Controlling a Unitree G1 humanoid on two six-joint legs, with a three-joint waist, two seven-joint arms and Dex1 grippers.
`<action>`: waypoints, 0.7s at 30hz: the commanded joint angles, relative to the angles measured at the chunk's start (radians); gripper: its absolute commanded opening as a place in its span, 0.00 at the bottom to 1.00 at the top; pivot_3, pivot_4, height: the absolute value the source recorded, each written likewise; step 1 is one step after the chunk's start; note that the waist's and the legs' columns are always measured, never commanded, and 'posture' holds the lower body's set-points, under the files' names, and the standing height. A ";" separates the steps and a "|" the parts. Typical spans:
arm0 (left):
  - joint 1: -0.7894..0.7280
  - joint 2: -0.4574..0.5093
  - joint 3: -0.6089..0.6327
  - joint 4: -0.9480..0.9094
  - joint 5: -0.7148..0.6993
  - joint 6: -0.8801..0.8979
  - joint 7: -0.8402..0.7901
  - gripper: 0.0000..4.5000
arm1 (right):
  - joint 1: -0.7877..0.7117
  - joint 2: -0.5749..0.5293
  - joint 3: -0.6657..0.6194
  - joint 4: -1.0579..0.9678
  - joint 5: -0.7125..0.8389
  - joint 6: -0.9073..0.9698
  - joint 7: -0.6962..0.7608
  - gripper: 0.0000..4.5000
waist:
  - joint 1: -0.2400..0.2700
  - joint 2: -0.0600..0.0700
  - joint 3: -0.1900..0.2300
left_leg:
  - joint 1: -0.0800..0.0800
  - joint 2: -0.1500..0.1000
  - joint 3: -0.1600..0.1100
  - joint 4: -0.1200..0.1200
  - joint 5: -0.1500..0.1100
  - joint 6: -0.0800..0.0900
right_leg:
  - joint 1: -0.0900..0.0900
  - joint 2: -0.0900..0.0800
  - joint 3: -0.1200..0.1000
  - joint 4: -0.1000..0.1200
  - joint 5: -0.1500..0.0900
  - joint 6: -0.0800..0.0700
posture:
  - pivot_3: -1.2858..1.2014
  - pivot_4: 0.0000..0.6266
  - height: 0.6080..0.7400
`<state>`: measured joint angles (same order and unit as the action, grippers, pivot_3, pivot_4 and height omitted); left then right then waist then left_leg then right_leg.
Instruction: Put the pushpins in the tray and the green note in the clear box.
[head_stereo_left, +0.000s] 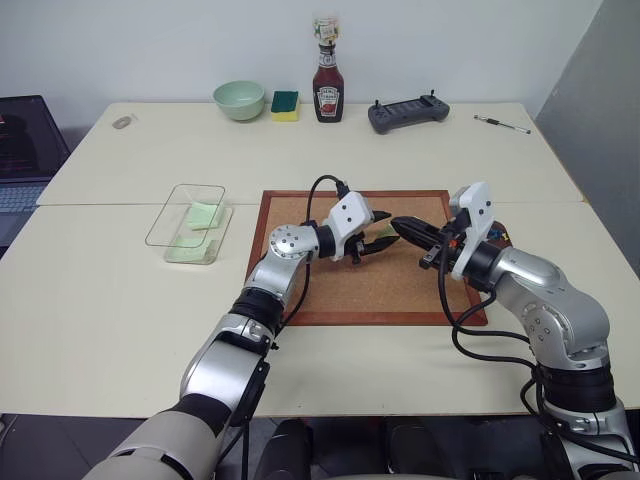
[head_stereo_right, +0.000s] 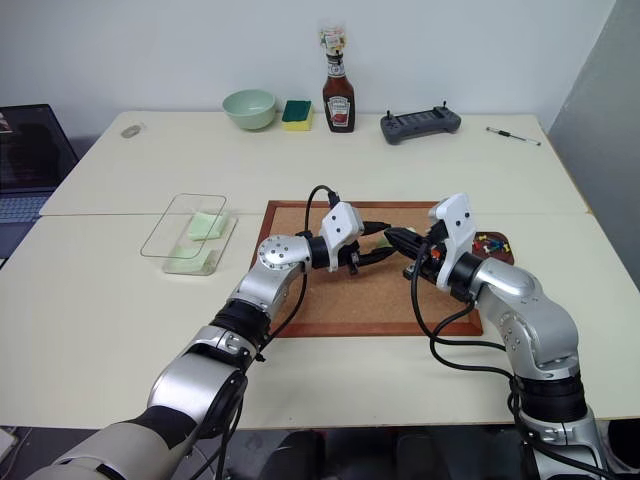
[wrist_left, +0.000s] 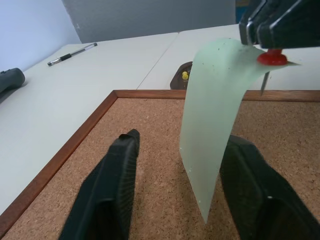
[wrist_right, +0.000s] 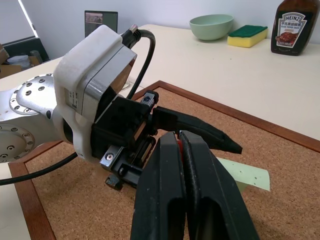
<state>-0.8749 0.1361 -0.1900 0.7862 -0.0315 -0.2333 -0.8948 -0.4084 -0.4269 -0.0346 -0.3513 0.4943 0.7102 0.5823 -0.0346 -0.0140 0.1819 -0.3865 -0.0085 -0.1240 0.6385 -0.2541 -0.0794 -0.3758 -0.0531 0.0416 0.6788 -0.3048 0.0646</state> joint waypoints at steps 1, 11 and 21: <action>-0.008 -0.012 0.012 -0.030 -0.019 -0.024 -0.014 0.33 | -0.008 0.002 -0.009 -0.049 0.023 -0.004 -0.005 0.00 | 0.000 0.000 0.000 | 0.000 0.000 0.000 0.000 0.000 0.000 | 0.000 0.000 0.000 0.000 0.000 0.000 | 0.52 0.24 1.00; 0.028 -0.021 0.017 -0.081 -0.067 0.029 -0.088 0.00 | -0.007 0.004 -0.006 -0.049 0.019 -0.007 -0.012 0.00 | 0.000 0.000 0.000 | 0.000 0.000 0.000 0.000 0.000 0.000 | 0.000 0.000 0.000 0.000 0.000 0.000 | 0.52 0.24 1.00; 0.065 -0.015 0.018 -0.142 -0.074 0.063 -0.094 0.00 | -0.017 0.022 -0.016 -0.034 0.020 -0.006 -0.040 0.00 | 0.000 0.000 0.000 | 0.000 0.000 0.000 0.000 0.000 0.000 | 0.000 0.000 0.000 0.000 0.000 0.000 | 0.52 0.24 1.00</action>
<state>-0.8096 0.1209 -0.1875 0.6937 -0.0832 -0.1736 -0.9922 -0.4083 -0.4115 -0.0342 -0.3515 0.4942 0.7102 0.5553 -0.0347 -0.0139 0.1819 -0.3868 -0.0084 -0.1241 0.6386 -0.2541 -0.0794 -0.3762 -0.0531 0.0417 0.6791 -0.3048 0.0646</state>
